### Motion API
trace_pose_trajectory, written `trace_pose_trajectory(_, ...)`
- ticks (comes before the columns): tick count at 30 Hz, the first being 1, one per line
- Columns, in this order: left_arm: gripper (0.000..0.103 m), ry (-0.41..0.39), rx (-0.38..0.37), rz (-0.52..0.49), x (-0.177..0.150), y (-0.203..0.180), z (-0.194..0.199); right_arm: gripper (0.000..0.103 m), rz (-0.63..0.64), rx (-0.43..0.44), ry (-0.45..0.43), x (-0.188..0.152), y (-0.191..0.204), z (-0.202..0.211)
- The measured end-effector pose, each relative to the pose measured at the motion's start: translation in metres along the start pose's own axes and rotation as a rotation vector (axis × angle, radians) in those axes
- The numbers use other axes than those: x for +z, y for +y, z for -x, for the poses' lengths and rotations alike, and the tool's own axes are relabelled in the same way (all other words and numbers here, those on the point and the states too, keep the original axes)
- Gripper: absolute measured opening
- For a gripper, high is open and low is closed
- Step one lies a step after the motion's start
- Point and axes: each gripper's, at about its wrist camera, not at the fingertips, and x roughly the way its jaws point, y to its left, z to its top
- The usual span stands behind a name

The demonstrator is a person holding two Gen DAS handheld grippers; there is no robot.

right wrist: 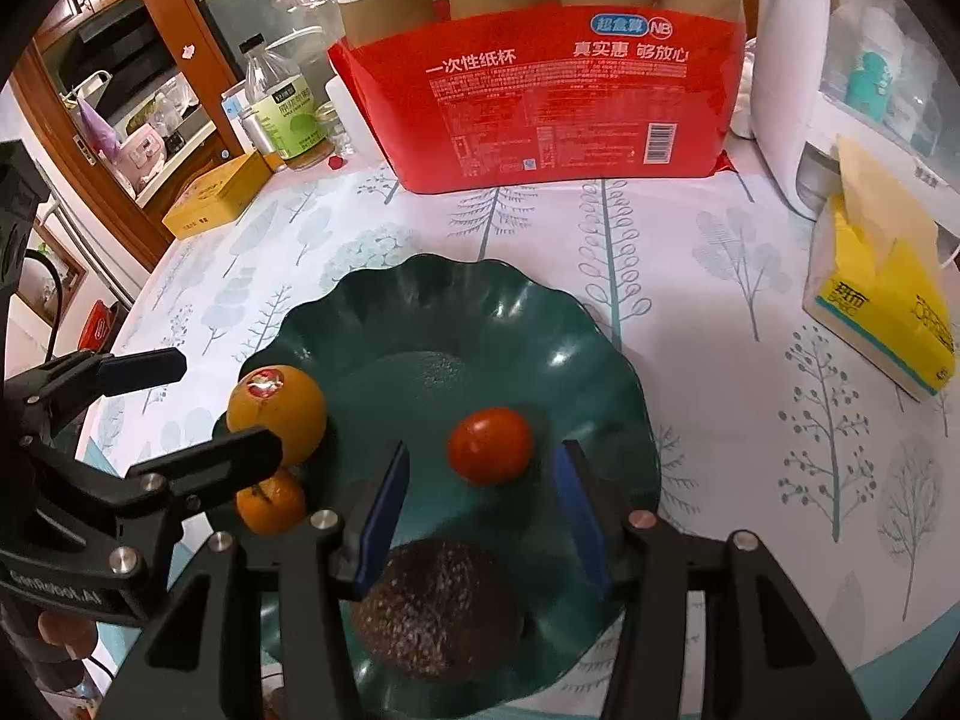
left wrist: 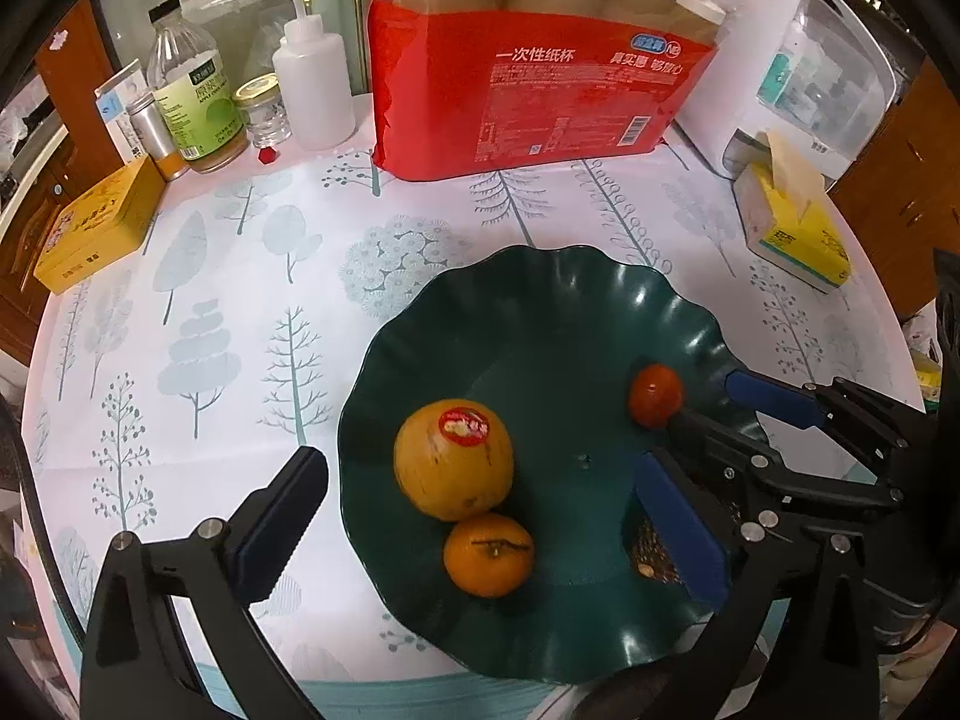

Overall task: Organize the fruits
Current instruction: 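Withdraw both open tools back toward the white fruit plate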

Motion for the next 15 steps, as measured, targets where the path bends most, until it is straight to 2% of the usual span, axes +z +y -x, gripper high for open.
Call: trace_pose_trajectory(15, 0.102, -0.026, -0.006, -0.022, -0.028, -0.016, 0.055, 0.051, -0.015, 0.001, -0.039, -0.013, 0.012, 0.045)
